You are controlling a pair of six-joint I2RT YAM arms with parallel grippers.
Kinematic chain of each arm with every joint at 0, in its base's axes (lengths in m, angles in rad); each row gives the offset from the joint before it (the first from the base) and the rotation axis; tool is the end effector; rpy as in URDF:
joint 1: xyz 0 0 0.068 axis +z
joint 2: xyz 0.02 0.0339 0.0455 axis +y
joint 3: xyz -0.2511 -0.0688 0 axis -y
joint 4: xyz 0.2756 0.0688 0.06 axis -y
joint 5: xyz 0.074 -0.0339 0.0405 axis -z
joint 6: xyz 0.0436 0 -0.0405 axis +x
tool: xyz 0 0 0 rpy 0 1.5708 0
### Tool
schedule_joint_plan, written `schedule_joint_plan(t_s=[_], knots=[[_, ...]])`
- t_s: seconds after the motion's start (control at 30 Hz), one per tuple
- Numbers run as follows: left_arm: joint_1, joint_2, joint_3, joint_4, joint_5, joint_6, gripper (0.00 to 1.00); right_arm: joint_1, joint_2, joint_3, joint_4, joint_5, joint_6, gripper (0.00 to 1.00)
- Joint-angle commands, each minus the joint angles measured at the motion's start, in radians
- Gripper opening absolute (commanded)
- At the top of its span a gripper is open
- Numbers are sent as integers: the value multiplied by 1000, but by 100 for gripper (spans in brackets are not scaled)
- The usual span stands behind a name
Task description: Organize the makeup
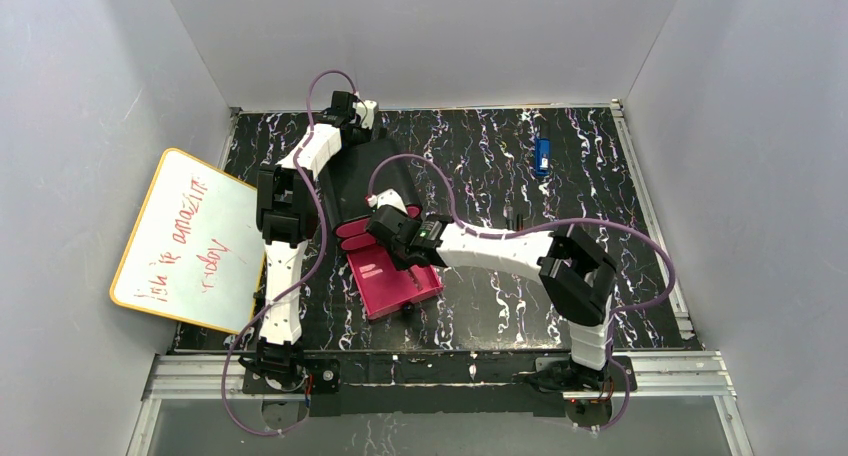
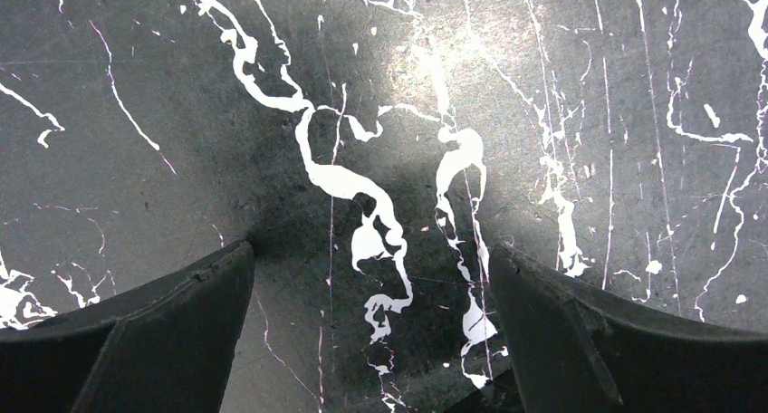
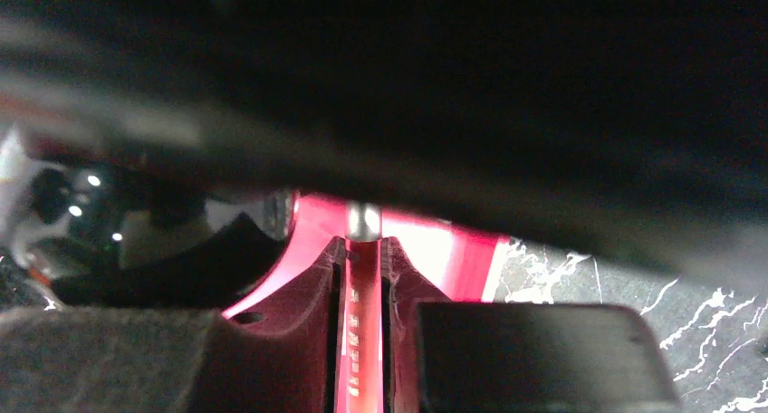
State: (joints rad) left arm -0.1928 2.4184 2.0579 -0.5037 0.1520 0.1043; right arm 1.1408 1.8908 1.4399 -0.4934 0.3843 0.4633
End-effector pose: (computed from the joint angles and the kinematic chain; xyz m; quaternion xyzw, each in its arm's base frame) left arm 0.5516 -0.1144 0.1495 0.1644 0.9213 -0.0864 0.3415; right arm 0.1984 0.3934 0.1931 -0.2548 0.9003 0.0911 0.3409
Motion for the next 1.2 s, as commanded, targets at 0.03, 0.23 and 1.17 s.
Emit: schedule_joint_plan(t_s=[0.03,0.23,1.17], knots=[[-7,21,17,-66,27,-2,98,2,13,-47,91,63,-30,26],[-7,23,17,-66,27,-2,98,2,21,-83,128,92,-46,50],[-11,22,7,-65,27,0,98,-510,-412,-439,79,-8,-105,50]])
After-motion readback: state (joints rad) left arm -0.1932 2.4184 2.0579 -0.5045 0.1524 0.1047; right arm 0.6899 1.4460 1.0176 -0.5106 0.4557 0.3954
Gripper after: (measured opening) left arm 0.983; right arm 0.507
